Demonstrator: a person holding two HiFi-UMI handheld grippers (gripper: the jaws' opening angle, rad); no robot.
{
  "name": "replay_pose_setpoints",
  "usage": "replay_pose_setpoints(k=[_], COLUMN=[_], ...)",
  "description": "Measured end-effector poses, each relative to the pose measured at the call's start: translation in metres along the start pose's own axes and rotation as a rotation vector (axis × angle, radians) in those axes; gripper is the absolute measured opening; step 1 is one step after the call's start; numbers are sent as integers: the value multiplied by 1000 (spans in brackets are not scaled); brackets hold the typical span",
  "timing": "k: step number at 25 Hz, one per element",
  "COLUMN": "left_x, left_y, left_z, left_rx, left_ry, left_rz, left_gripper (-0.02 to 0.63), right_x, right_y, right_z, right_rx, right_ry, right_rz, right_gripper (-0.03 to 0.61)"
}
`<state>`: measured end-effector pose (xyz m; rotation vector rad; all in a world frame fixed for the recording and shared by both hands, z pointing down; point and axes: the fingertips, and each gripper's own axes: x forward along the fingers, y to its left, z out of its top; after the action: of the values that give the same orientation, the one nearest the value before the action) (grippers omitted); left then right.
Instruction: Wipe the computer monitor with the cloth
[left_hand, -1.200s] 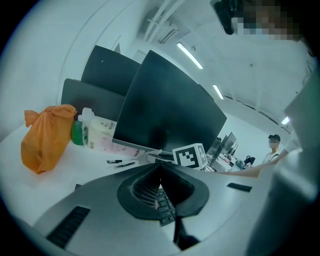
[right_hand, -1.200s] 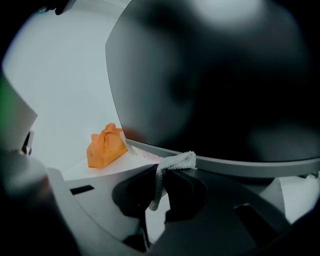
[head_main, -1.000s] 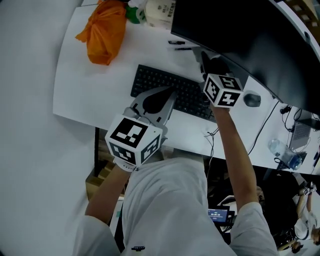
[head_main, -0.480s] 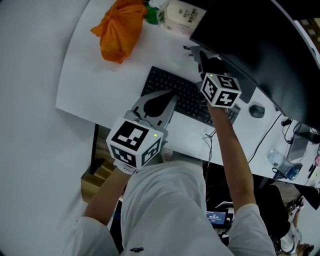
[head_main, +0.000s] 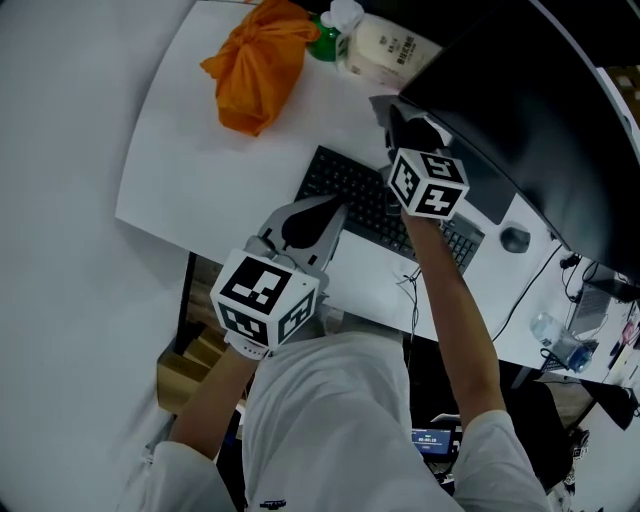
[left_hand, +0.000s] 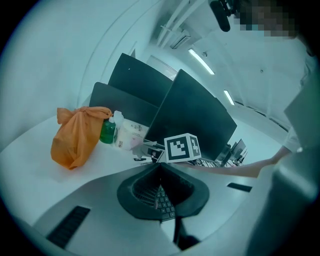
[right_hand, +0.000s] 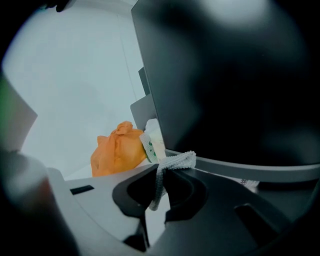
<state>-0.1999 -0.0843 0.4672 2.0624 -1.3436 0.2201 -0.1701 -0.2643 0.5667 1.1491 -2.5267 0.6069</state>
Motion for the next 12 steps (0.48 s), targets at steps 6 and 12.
replay_pose_setpoints(k=[6, 12], left_x=[-7, -9], left_y=[12, 17], left_z=[3, 2], left_rx=[-19, -27], left_ry=[-17, -12], left_rz=[14, 18], left_gripper=[18, 18], right_x=[10, 14], right_y=[15, 29], right_z=[7, 19], right_rx=[6, 19], right_ry=[-14, -53], right_rz=[10, -4], right_gripper=[31, 31])
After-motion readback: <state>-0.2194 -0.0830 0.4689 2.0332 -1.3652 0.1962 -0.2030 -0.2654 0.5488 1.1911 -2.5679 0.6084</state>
